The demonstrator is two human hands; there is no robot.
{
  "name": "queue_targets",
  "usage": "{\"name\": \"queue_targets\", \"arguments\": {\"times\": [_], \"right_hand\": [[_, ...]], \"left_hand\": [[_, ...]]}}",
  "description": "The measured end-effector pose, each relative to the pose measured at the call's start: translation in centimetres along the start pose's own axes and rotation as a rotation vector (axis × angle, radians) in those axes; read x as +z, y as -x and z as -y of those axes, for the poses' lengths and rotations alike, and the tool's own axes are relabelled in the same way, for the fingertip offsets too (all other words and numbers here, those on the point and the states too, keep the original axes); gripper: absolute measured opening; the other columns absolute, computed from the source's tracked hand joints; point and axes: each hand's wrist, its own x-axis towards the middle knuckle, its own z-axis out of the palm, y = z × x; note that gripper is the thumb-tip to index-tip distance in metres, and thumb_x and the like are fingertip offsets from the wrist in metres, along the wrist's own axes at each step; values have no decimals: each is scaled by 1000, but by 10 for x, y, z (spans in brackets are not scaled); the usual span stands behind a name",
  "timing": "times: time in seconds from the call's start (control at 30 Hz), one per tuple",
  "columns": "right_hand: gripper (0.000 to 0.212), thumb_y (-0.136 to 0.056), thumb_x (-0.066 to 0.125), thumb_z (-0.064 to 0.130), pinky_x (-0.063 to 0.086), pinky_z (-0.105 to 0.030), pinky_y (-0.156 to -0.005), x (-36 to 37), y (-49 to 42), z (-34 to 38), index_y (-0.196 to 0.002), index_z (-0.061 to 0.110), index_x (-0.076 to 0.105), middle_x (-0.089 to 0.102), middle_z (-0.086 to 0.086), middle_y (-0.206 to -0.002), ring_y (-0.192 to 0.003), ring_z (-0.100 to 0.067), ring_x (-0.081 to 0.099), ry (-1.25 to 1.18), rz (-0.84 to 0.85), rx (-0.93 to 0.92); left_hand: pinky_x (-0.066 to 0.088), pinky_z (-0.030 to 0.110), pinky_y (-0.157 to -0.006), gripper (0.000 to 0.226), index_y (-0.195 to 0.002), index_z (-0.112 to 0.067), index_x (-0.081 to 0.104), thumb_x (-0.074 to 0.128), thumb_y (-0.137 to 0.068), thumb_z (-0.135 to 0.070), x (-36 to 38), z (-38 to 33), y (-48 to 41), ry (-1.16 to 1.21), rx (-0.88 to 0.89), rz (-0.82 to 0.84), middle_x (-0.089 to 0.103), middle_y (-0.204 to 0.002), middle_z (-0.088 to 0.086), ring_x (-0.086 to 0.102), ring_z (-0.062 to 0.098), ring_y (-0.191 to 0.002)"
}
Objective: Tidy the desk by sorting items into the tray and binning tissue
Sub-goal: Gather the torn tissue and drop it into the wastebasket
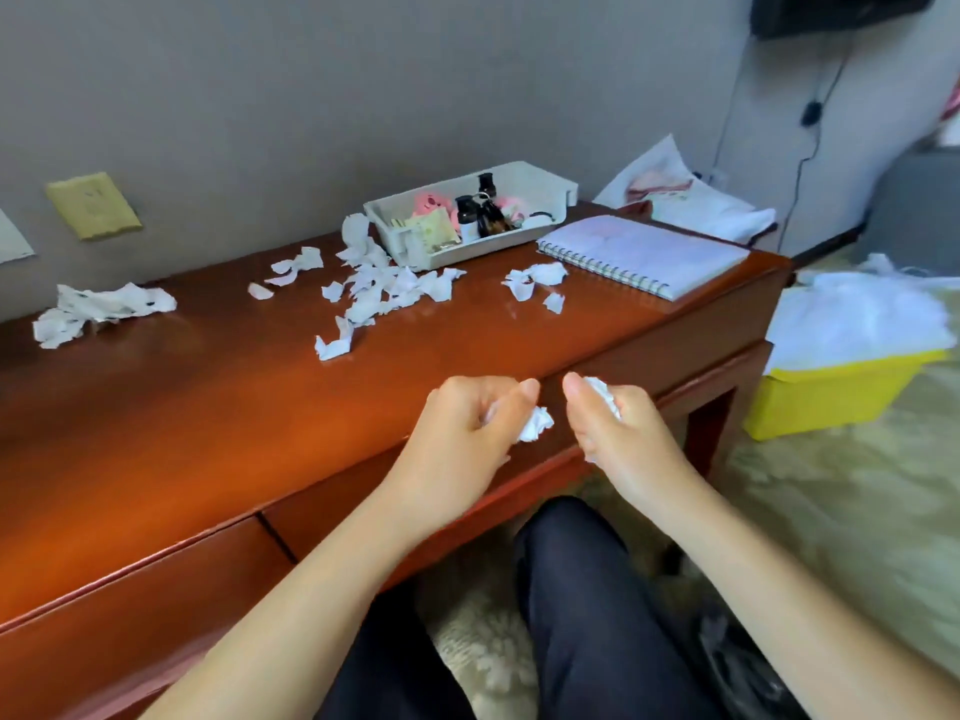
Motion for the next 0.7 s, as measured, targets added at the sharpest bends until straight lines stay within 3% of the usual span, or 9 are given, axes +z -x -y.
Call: {"name": "queue_targets", "arguments": {"times": [0.17,0.23,0.33,0.4,0.57,0.7], "right_hand": [[53,-87,41,43,21,-17,-43,-54,18,-52,-38,23,36,25,11,-40,-41,-3,22,-46,-162,154],[49,-85,43,43,22,-16,-41,-74,26,-77,-41,22,32,24,11,-41,-40,-4,21,-49,-231,240],[51,-97,45,32,23,-13,-39,-99,40,-116,-50,21,27,22,12,-42,-37,-4,20,-57,-322,364],[49,-100,41,25,22,-13,-38,-113,50,-142,-54,17,26,21,12,-41,-36,-3,19,-65,-352,466],[47,-99,40,27,21,-17,-39,-140,76,-200,-55,18,26,22,8,-43,-38,-7,19,-97,-438,660],[48,-99,39,31,21,-22,-43,-153,94,-245,-54,19,28,25,8,-42,-39,-9,22,-144,-514,815]], "left_hand": [[27,22,-49,49,-53,-17,30,45,-99,-26,76,7,-21,136,-1,204,28,-48,-10,27,3,-47],[31,19,-49,50,-53,-11,31,44,-99,-25,113,18,-25,212,-60,283,28,-50,-6,27,4,-46],[35,22,-48,51,-54,-1,33,44,-99,-22,171,37,-21,318,-215,367,28,-53,8,28,8,-44],[40,20,-47,50,-54,-5,33,44,-100,-22,208,48,-16,352,-345,403,27,-52,7,28,4,-40],[32,6,-40,45,-56,-9,37,43,-100,-18,283,69,-12,436,-623,407,26,-47,2,22,10,-38],[22,17,-36,52,-50,-15,29,44,-99,-23,337,87,-10,449,-872,474,26,-37,-8,20,7,-30]]}}
